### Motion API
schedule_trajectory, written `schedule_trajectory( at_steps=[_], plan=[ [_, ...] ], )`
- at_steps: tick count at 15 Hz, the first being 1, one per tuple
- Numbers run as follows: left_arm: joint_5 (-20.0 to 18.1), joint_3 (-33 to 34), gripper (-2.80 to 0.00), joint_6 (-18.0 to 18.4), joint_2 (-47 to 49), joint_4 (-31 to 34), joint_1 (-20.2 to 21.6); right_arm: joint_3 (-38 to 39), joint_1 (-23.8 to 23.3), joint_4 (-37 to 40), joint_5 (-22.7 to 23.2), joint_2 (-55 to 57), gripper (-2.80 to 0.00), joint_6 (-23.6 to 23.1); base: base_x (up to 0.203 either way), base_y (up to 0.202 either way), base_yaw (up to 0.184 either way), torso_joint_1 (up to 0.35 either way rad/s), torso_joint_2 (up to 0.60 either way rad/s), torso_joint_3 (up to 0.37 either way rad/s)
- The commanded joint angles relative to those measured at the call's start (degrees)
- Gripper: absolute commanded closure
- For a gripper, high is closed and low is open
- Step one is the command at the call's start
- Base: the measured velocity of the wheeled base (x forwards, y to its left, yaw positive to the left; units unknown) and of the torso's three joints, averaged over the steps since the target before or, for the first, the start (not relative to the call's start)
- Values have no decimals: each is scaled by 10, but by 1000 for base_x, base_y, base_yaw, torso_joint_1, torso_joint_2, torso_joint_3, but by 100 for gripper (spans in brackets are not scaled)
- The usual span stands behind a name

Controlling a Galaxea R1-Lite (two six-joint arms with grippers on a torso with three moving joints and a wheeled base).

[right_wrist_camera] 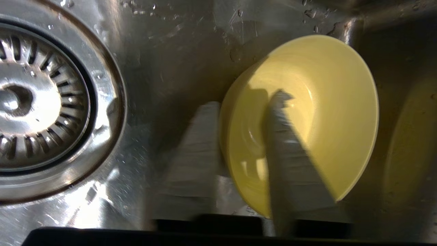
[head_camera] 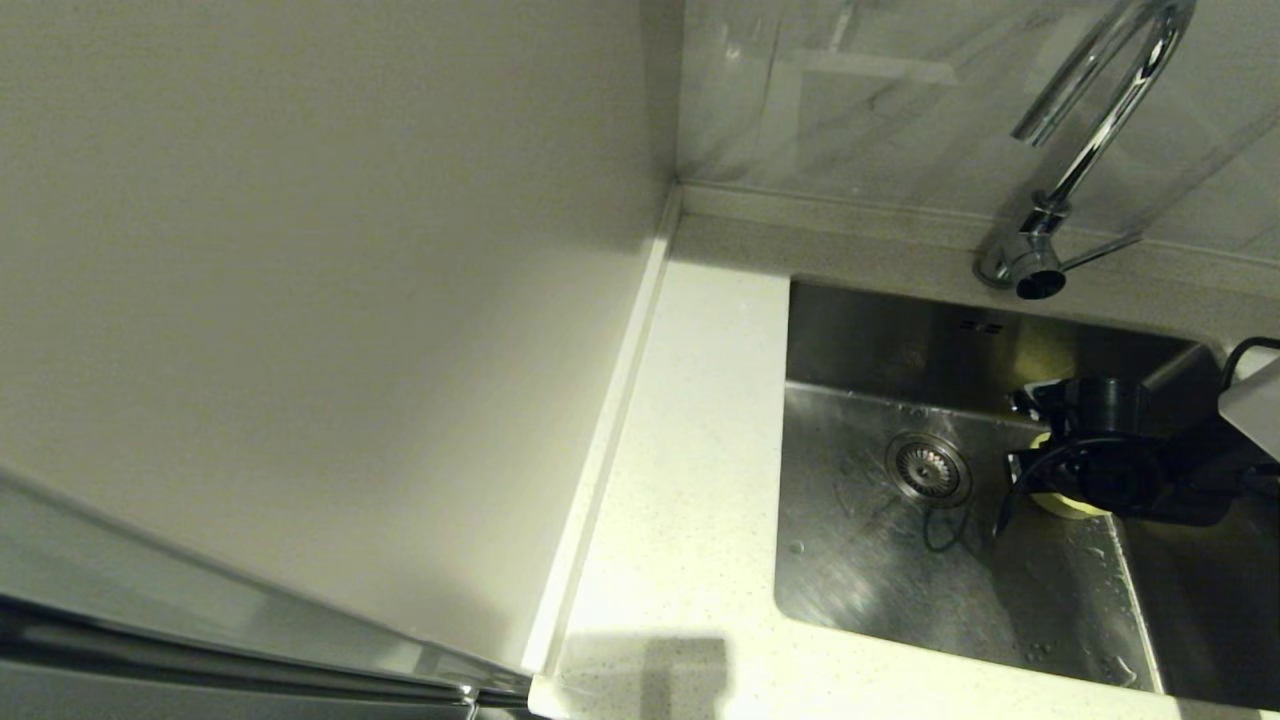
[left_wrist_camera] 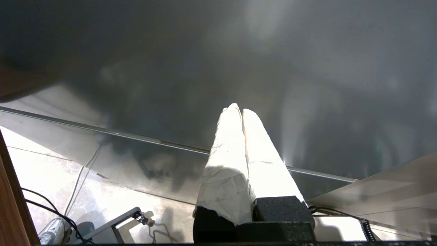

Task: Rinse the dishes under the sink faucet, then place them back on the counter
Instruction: Put a bowl into the sink

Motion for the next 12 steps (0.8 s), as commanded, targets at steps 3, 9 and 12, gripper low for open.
schedule_trajectory(
  at_steps=[3,9,12],
  plan=[
    [0,0,0,0,-2,0,0,-3,0,-2,-1,-1,-280,19,0,0,0,0,0,0],
    [0,0,0,0,-2,0,0,39,-1,0,2,-110,-280,60,0,0,0,0,0,0],
    [0,0,0,0,-2,0,0,101,0,1,8,-218,-280,85,0,0,0,0,0,0]
  ],
)
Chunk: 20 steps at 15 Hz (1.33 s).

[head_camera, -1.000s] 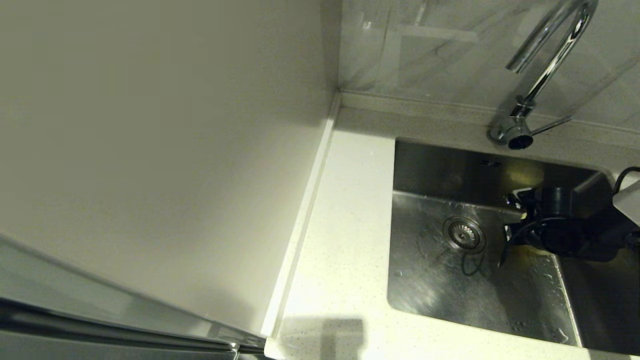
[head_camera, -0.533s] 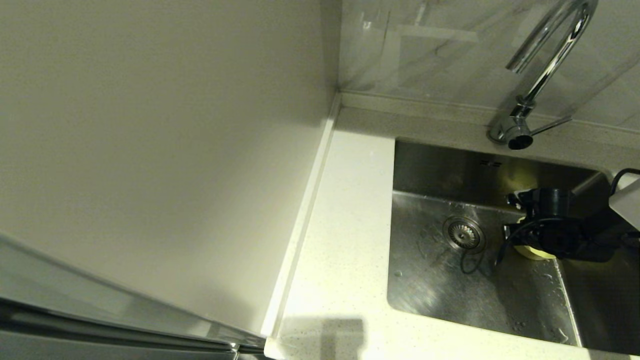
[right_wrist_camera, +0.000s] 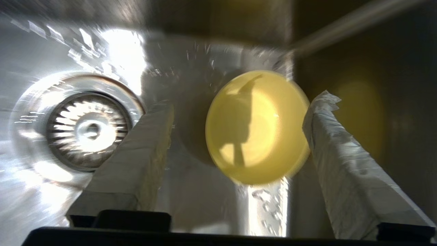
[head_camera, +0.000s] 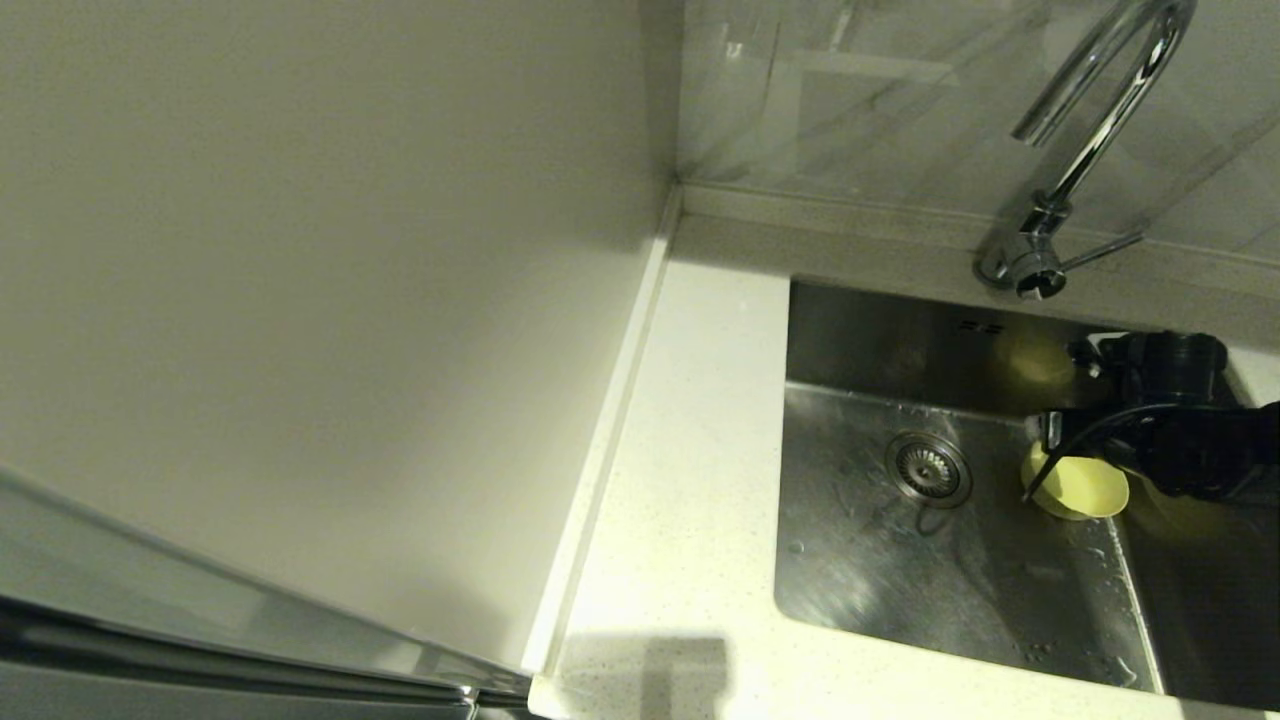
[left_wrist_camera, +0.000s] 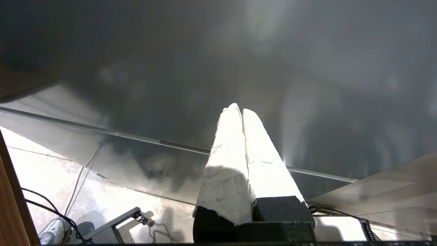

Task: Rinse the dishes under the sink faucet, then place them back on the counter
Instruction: Put a bowl into the sink

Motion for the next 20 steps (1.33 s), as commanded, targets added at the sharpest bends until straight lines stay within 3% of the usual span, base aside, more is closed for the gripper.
schedule_trajectory(
  at_steps=[1,4,8,10,11,14,20],
  plan=[
    [0,0,0,0,-2,0,0,38,1,3,2,-109,-280,6,0,0,0,0,0,0],
    [0,0,0,0,-2,0,0,32,1,106,8,-223,-280,27,0,0,0,0,0,0],
    [0,0,0,0,-2,0,0,-119,-7,367,16,-269,-280,85,0,0,0,0,0,0],
    [0,0,0,0,-2,0,0,-192,-23,473,-23,-267,-280,101,0,0,0,0,0,0],
    [0,0,0,0,-2,0,0,-215,-40,495,-59,-261,-280,105,0,0,0,0,0,0],
    [0,0,0,0,-2,0,0,-224,-80,508,-102,-253,-280,91,0,0,0,0,0,0],
    [0,0,0,0,-2,0,0,-196,-154,513,-114,-225,-280,89,0,0,0,0,0,0]
  ],
)
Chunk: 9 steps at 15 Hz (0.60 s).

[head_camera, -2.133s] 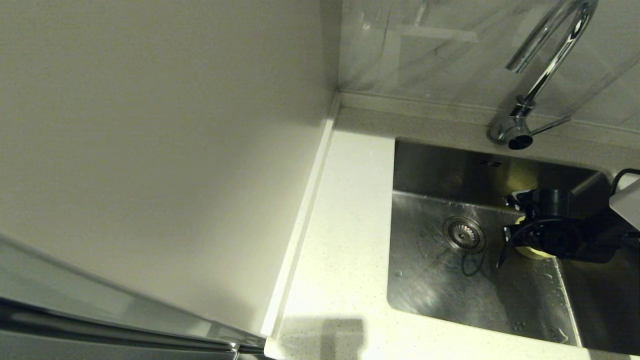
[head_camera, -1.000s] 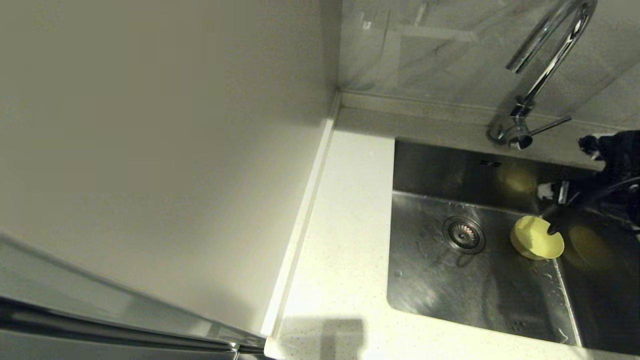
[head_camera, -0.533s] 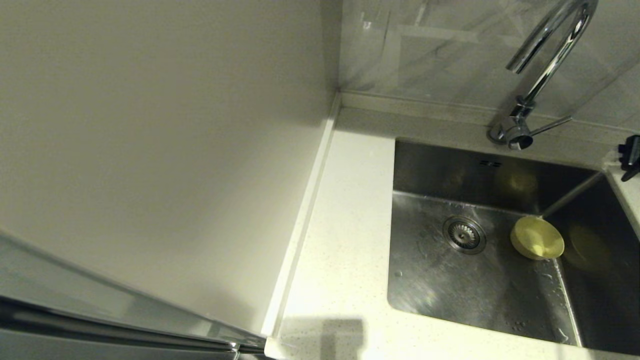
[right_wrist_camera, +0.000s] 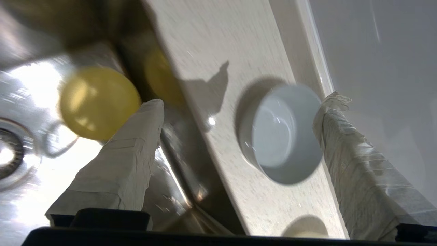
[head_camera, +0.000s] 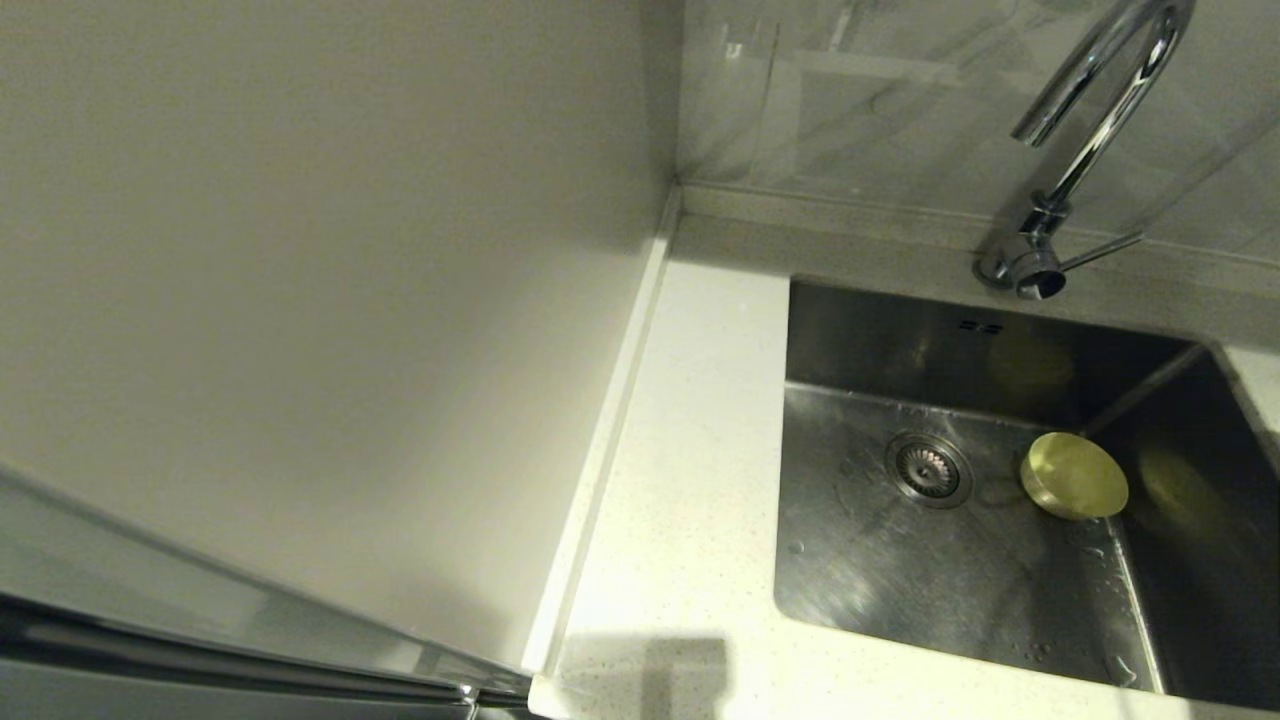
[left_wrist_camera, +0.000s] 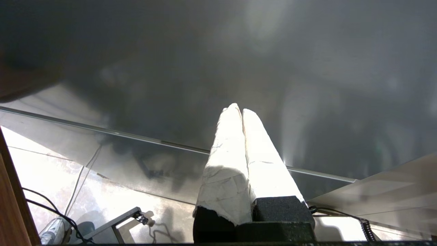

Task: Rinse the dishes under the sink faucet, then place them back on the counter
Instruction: Put a bowl into the sink

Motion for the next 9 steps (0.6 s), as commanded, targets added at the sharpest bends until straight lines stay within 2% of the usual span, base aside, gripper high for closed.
schedule_trajectory(
  at_steps=[1,4,7,9],
  plan=[
    [0,0,0,0,-2,0,0,23,-21,0,0,9,-280,0,0,0,0,0,0,0],
    [0,0,0,0,-2,0,0,46,-50,-7,7,30,-280,8,0,0,0,0,0,0],
    [0,0,0,0,-2,0,0,65,-85,-38,32,55,-280,9,0,0,0,0,0,0],
    [0,0,0,0,-2,0,0,70,-101,-47,58,77,-280,38,0,0,0,0,0,0]
  ],
)
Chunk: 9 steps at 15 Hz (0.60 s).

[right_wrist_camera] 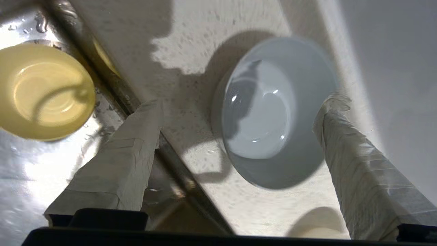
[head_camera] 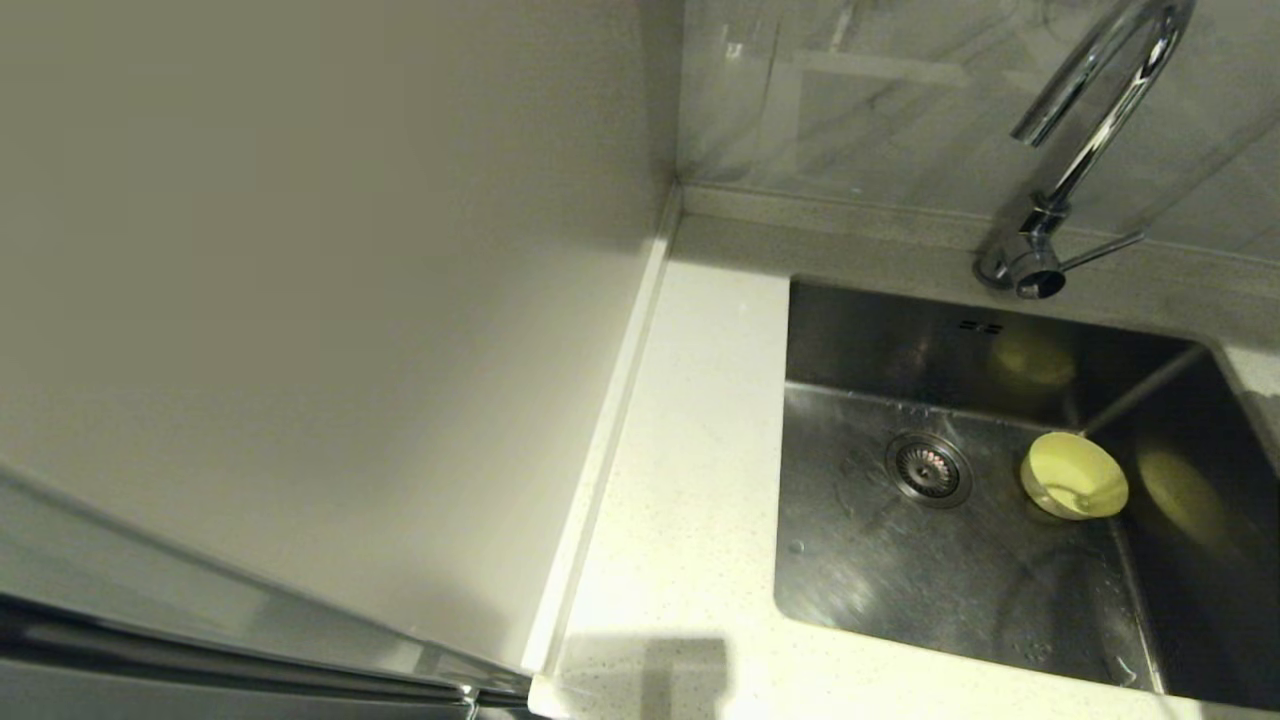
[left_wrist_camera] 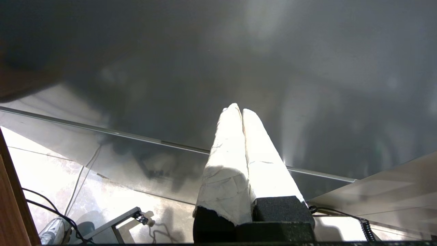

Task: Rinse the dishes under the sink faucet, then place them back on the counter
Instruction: Put a bowl into the sink

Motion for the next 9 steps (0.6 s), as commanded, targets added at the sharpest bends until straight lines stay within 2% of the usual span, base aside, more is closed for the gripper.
schedule_trajectory(
  at_steps=[1,4,9],
  plan=[
    [0,0,0,0,-2,0,0,3,-14,0,6,31,-280,22,0,0,0,0,0,0],
    [0,0,0,0,-2,0,0,13,-18,0,24,38,-280,28,0,0,0,0,0,0],
    [0,0,0,0,-2,0,-1,14,-18,0,24,55,-280,46,0,0,0,0,0,0]
  ],
)
